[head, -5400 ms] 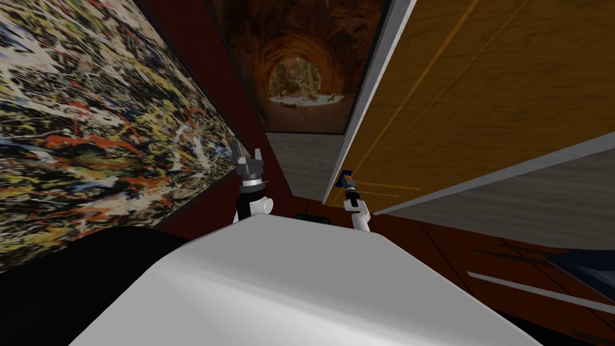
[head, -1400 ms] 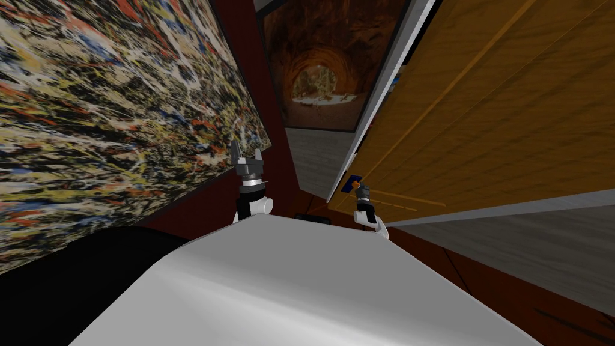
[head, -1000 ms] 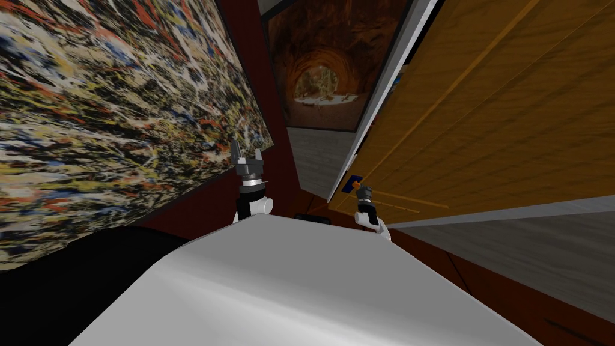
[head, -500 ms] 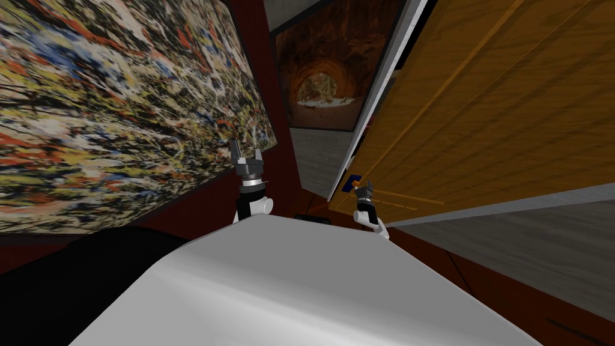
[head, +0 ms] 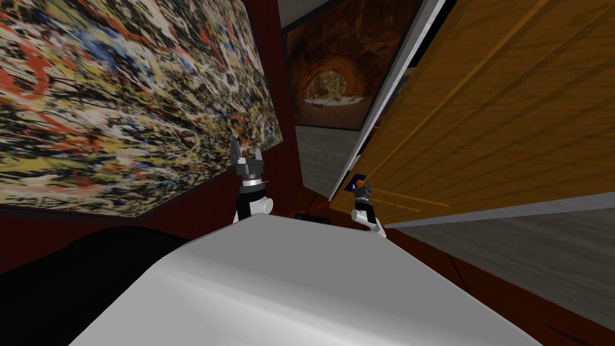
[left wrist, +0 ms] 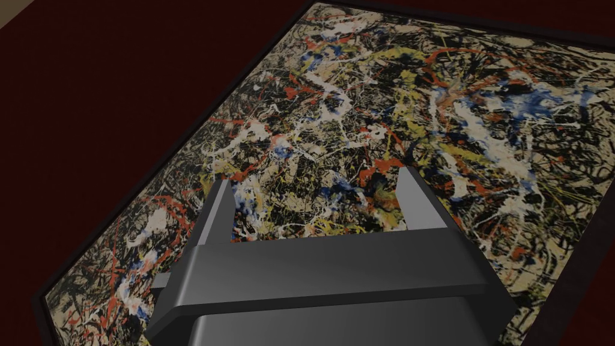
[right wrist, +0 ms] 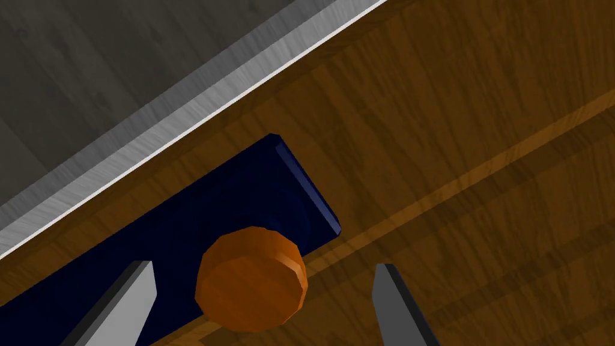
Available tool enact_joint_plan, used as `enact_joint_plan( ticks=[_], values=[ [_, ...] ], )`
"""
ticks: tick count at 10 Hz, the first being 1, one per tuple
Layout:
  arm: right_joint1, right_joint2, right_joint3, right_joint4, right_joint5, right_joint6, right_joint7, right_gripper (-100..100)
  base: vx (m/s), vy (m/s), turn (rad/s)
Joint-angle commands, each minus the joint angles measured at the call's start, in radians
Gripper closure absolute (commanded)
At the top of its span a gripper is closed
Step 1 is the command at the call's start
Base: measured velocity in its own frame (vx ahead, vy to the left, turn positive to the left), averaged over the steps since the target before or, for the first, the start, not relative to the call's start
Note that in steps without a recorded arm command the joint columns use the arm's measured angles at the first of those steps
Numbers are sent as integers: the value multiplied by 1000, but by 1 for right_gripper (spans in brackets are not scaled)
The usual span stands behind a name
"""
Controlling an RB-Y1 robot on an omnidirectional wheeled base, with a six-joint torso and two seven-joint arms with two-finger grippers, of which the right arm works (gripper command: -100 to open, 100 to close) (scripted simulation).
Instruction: Pull the door open
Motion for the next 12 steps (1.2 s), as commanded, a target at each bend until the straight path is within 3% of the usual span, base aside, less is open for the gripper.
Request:
enact_joint_plan(
  ticks=[1, 2, 4, 5, 7, 8, 10, 11, 12],
  values=[
    [-3, 4, 9, -3, -48, 4, -50, -100, -69, 2, 62],
    [-3, 4, 9, -3, -48, 4, -62, -100, -60, 0, 20],
    [-7, 8, 22, -6, -112, 9, -126, -100, -73, -9, 49],
    [-7, 8, 22, -6, -112, 9, -141, -100, -67, -2, 24],
    [-11, 13, 35, -9, -177, 14, -205, -100, -76, -8, 45],
    [-11, 13, 35, -9, -177, 14, -220, -100, -59, -11, 23],
    [-15, 18, 47, -12, -238, 19, -283, -100, -66, -14, 45],
    [-15, 18, 47, -12, -238, 19, -295, -100, -60, -13, 16],
    [-17, 20, 53, -14, -267, 21, -331, -100, -53, -17, 23]
  ],
)
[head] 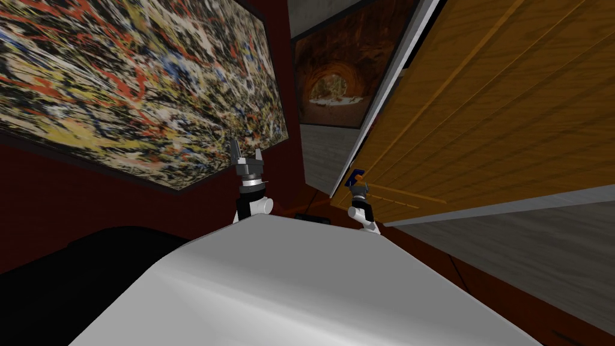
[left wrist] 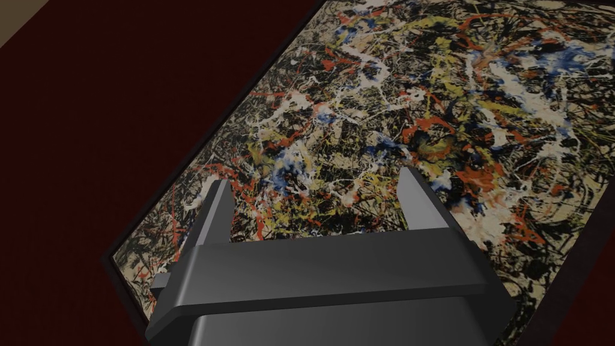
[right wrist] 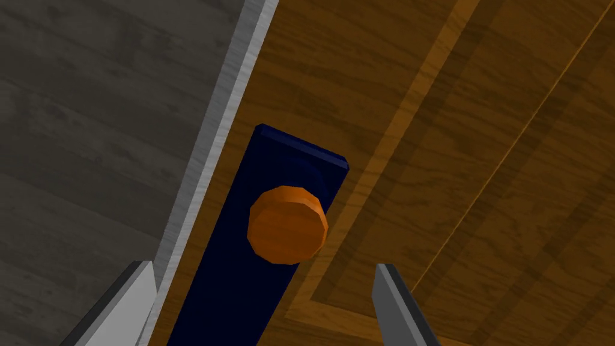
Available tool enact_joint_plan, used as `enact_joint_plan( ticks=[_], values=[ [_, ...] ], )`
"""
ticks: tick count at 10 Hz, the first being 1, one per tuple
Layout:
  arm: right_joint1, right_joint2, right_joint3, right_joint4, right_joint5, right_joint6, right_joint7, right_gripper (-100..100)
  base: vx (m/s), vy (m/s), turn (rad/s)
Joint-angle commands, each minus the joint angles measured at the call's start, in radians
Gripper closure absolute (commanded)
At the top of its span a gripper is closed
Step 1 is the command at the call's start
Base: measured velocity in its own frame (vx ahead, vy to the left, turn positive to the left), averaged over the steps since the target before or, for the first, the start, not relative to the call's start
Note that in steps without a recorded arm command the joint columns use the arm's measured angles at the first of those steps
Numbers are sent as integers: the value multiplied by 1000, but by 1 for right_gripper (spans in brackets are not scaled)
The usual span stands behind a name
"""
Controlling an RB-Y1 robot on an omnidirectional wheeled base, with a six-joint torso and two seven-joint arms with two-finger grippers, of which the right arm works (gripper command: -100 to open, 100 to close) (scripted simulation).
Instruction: Pull the door open
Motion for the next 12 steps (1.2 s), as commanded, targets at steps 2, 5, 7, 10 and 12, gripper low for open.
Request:
enact_joint_plan(
  ticks=[2, 5, 7, 10, 12],
  values=[
    [-5, 5, 13, -2, -67, 5, -79, -100, -80, -23, 46],
    [-8, 8, 22, -4, -110, 8, -139, -100, -68, -28, 19],
    [-10, 11, 28, -5, -141, 10, -177, -100, -64, -25, 28],
    [-10, -23, 9, 10, -165, 4, -213, -100, 3, -10, 76],
    [-10, -51, -9, 25, -177, -2, -234, -100, 204, -4, 145]
  ],
)
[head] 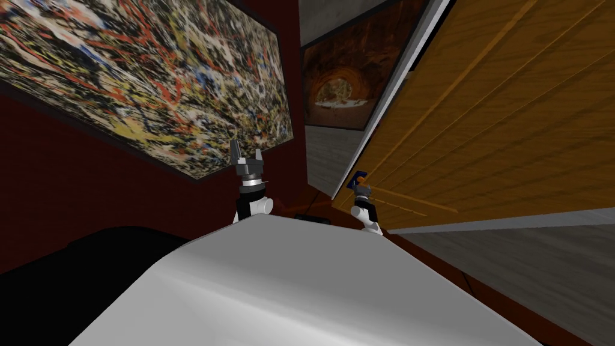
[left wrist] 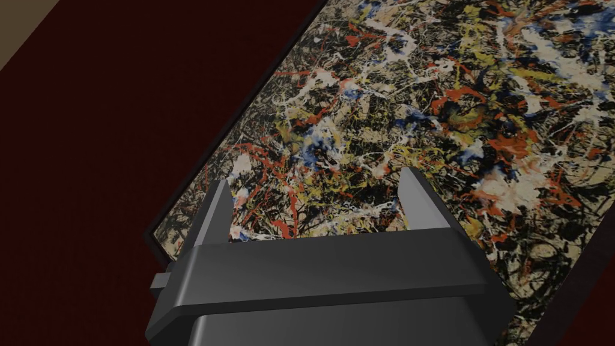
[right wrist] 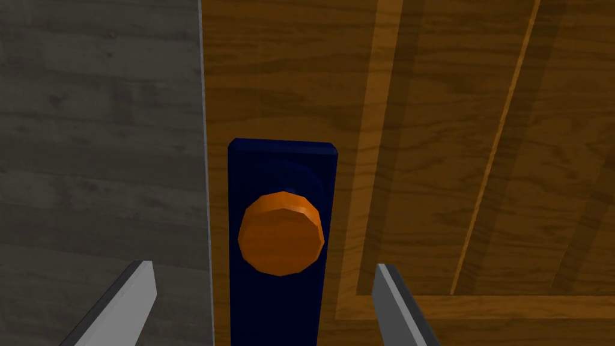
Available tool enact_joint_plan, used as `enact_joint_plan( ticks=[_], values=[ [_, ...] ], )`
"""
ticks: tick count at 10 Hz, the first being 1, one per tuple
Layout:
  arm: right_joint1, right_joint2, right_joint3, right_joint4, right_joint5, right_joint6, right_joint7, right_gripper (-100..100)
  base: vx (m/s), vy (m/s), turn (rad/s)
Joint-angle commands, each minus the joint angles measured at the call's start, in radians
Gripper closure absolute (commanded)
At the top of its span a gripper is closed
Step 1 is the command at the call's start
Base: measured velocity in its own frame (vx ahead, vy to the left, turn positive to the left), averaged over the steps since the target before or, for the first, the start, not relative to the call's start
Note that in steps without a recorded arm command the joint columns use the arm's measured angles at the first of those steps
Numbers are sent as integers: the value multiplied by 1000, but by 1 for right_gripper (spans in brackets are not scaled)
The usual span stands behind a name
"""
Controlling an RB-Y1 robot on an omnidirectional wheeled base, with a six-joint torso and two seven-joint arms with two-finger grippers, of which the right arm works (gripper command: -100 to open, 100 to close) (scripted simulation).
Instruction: Pull the door open
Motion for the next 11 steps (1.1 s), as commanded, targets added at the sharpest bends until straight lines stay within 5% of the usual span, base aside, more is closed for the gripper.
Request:
enact_joint_plan(
  ticks=[1, 3, 4, 5, 10, 11],
  values=[
    [7, -29, -16, 10, -12, -8, -22, -100, 202, 8, 157],
    [8, -60, -35, 26, -25, -15, -45, -100, 186, -20, 107],
    [17, -48, -28, 10, -20, -11, -36, -100, 82, -11, 15],
    [17, -48, -28, 10, -20, -11, -36, 100, -8, -4, -34],
    [17, -48, -28, 10, -20, -11, -36, 100, -17, -2, 2],
    [27, -68, -17, 9, -25, -14, -53, 100, -132, -32, 134]
  ],
)
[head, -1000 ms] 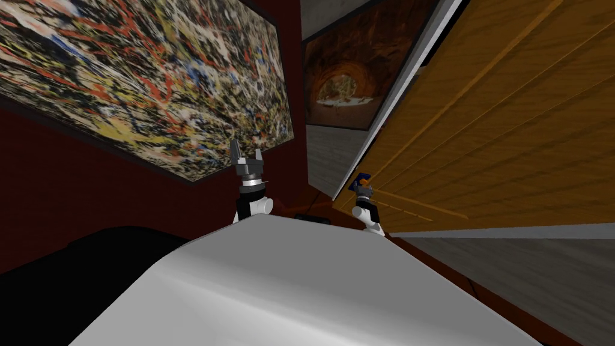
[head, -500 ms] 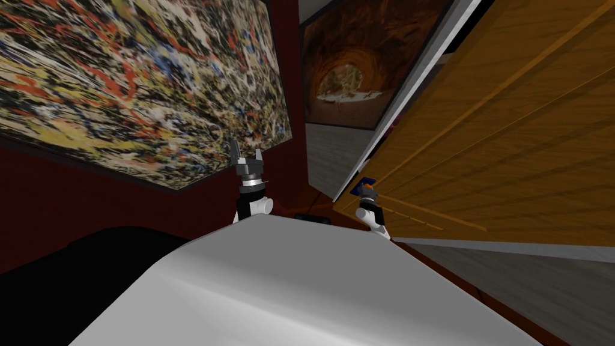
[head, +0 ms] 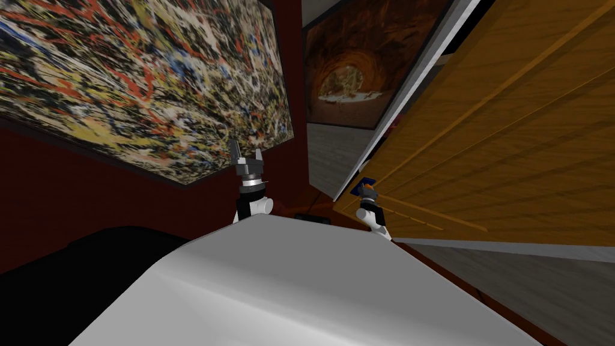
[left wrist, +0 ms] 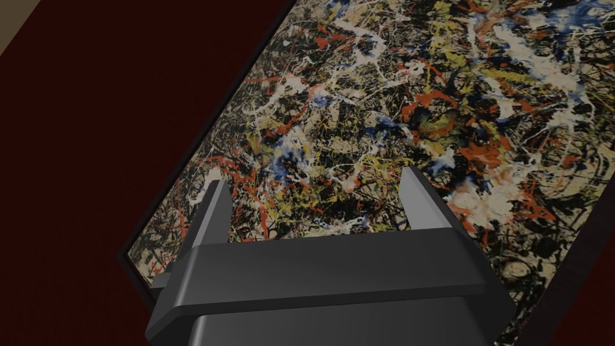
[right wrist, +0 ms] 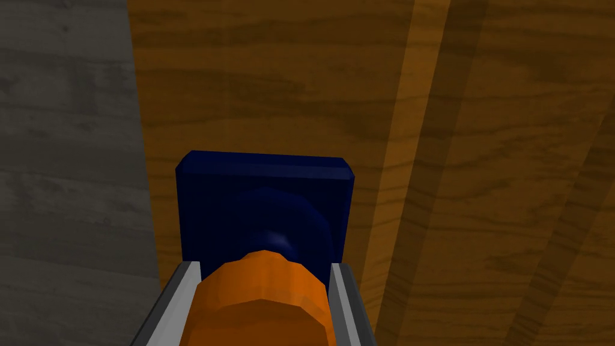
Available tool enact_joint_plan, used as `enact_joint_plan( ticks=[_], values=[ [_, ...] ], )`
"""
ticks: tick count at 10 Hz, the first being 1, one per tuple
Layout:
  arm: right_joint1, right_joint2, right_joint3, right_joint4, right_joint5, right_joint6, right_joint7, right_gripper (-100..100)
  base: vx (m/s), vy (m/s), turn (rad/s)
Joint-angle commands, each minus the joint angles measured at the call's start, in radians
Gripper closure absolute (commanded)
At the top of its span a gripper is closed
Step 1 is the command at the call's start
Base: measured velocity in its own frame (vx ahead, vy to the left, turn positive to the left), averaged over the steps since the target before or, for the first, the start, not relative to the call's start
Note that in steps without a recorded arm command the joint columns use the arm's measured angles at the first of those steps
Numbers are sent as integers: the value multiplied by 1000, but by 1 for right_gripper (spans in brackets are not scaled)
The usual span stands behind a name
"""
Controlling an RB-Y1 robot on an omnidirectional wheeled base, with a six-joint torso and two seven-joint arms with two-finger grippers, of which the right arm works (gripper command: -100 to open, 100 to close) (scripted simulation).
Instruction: Pull the door open
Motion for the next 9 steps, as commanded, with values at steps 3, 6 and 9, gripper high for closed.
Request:
enact_joint_plan(
  ticks=[3, 6, 9],
  values=[
    [18, -37, 33, -6, -8, -9, -40, 100, -223, -44, 170],
    [39, -86, 69, -16, -19, -21, -88, 100, -252, -65, 216],
    [56, -125, 98, -23, -28, -31, -127, 100, -259, -58, 176]
  ],
)
